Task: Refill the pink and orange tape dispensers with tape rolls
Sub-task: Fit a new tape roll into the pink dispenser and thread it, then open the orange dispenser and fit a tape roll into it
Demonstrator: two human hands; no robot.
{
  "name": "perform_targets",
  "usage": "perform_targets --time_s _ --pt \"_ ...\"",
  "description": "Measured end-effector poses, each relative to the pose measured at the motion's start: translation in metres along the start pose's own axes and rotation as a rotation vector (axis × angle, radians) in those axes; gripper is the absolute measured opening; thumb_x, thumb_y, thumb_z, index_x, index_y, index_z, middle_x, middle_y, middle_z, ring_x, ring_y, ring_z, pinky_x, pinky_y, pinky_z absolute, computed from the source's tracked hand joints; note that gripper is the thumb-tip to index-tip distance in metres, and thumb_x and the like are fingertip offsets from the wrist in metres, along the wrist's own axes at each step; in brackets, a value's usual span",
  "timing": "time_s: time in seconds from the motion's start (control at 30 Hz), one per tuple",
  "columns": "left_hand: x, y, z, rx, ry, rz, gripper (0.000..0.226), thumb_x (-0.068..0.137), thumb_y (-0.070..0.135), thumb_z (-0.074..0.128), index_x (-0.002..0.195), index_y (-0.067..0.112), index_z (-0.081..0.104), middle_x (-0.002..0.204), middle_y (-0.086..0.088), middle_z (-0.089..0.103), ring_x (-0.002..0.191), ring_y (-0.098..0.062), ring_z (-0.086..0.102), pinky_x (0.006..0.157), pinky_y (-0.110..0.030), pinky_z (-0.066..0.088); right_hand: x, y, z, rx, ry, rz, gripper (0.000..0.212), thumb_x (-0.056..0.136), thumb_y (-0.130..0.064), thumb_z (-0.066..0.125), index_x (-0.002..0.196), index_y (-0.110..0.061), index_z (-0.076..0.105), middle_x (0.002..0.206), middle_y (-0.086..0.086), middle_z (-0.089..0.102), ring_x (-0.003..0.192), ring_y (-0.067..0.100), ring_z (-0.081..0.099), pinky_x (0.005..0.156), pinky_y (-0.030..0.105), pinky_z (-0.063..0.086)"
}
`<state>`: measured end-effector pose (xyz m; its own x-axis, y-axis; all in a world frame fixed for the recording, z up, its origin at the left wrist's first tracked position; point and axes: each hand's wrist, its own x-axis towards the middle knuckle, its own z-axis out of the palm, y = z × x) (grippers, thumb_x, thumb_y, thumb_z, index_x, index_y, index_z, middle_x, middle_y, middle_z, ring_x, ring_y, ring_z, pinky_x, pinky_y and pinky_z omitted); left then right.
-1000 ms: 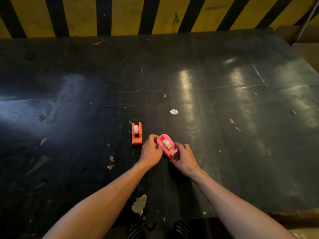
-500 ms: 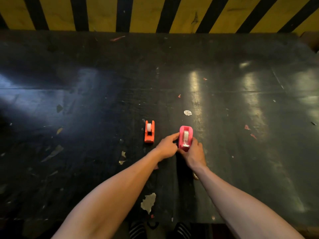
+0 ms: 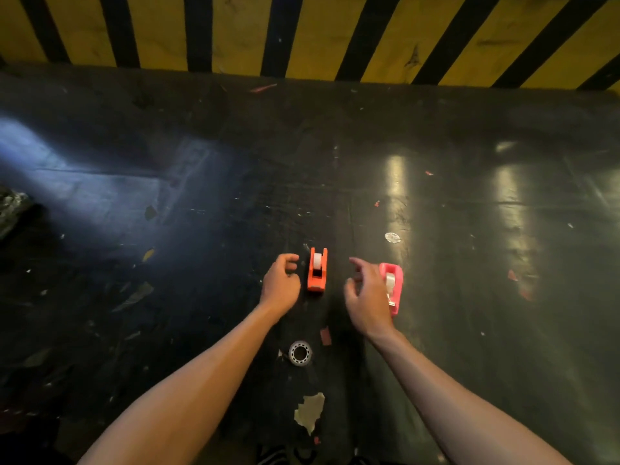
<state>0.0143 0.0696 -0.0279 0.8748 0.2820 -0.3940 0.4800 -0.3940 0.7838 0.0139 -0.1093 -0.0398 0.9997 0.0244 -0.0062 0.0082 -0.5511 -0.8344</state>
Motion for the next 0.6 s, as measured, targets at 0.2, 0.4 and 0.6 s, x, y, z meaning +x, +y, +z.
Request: perform_targets --time_s 0.2,0.4,0.6 --pt "0.007 0.007 0.011 -0.173 -0.269 -0.154 0.057 0.101 0.009 0.048 0.155 0.018 0.035 0.15 -0.006 0.054 0.13 -0.022 0.056 0.108 -0.038 0.046 0.023 -0.027 0.035 0.302 -0.386 0.385 0.052 0.104 -0.019 0.042 0.154 -0.014 0.029 0.15 0.001 0.044 0.143 0.021 0.039 0.111 0.026 0.031" --pt "-0.001 -0.003 0.013 -0.329 -0.172 -0.18 0.023 0.103 0.025 0.053 0.122 0.021 0.063 0.118 -0.005 0.07 0.106 -0.019 0.069 0.096 -0.04 0.057 0.01 -0.022 0.035 0.529 -0.239 0.492 0.033 0.103 -0.02 0.045 0.131 -0.019 0.062 0.116 0.009 0.072 0.103 0.018 0.069 0.088 0.031 0.055" --pt "-0.025 -0.01 0.012 -0.502 -0.191 -0.235 0.023 0.096 0.021 0.066 0.118 0.015 0.062 0.116 -0.012 0.072 0.101 -0.025 0.074 0.089 -0.044 0.062 -0.016 -0.018 0.024 0.649 -0.149 0.53 0.018 0.097 -0.016 0.059 0.115 -0.016 0.062 0.105 0.016 0.074 0.091 0.029 0.074 0.084 0.047 0.06"
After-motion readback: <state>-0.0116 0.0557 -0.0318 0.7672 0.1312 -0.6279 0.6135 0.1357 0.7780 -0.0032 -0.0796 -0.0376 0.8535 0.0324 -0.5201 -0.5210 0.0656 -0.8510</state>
